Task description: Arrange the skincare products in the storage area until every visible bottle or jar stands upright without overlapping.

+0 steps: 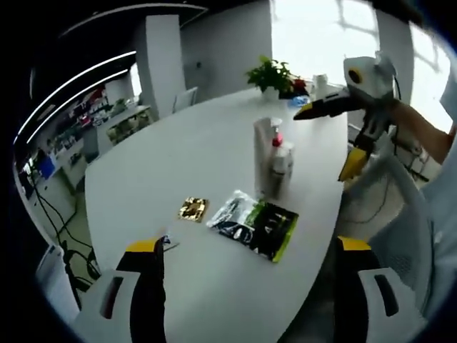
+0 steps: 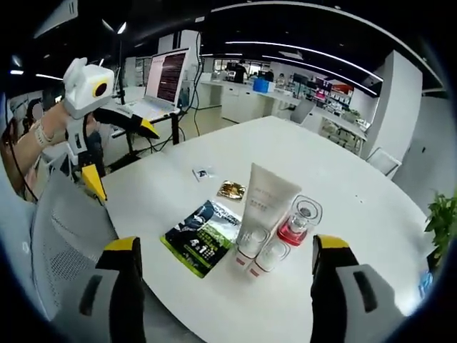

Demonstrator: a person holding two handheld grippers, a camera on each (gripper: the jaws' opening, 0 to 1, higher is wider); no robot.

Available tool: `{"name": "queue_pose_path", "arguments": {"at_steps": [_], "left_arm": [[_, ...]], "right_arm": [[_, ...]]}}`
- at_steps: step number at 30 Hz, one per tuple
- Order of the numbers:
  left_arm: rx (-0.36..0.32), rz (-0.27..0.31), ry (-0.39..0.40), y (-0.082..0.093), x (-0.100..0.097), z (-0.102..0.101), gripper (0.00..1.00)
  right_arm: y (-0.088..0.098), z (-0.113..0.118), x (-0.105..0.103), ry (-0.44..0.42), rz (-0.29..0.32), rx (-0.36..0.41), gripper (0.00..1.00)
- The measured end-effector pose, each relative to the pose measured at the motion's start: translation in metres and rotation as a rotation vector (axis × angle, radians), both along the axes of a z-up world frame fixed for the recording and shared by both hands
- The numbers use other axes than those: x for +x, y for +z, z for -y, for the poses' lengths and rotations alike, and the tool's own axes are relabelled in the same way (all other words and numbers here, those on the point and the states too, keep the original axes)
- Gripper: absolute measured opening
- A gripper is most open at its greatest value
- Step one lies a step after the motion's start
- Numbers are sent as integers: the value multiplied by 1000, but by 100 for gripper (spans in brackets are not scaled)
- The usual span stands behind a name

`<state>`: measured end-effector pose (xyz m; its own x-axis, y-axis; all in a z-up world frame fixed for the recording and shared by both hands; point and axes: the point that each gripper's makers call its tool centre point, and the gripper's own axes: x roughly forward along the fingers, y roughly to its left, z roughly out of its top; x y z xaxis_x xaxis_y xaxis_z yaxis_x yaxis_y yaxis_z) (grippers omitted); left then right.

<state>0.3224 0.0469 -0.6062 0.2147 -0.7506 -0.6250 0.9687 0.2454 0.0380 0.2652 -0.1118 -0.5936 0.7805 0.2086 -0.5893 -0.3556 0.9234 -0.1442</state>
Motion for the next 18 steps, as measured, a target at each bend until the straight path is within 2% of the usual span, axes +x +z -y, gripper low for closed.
{"name": "queue_pose_path", "arguments": {"at_steps": [6, 8, 13, 18], "left_arm": [[-5, -6, 18, -1, 1, -5, 97], [-3, -12, 30, -4, 3, -8, 97], [-1, -24, 38, -9, 6, -10, 97], [7, -31, 54, -20, 19, -9, 97]], "right_arm": [[-2, -4, -2, 13, -15, 6, 93], [1, -2, 0, 5, -1, 8, 90], [4, -5, -1, 24, 5, 28, 74], [2, -9, -2, 47, 3, 41, 64]]}}
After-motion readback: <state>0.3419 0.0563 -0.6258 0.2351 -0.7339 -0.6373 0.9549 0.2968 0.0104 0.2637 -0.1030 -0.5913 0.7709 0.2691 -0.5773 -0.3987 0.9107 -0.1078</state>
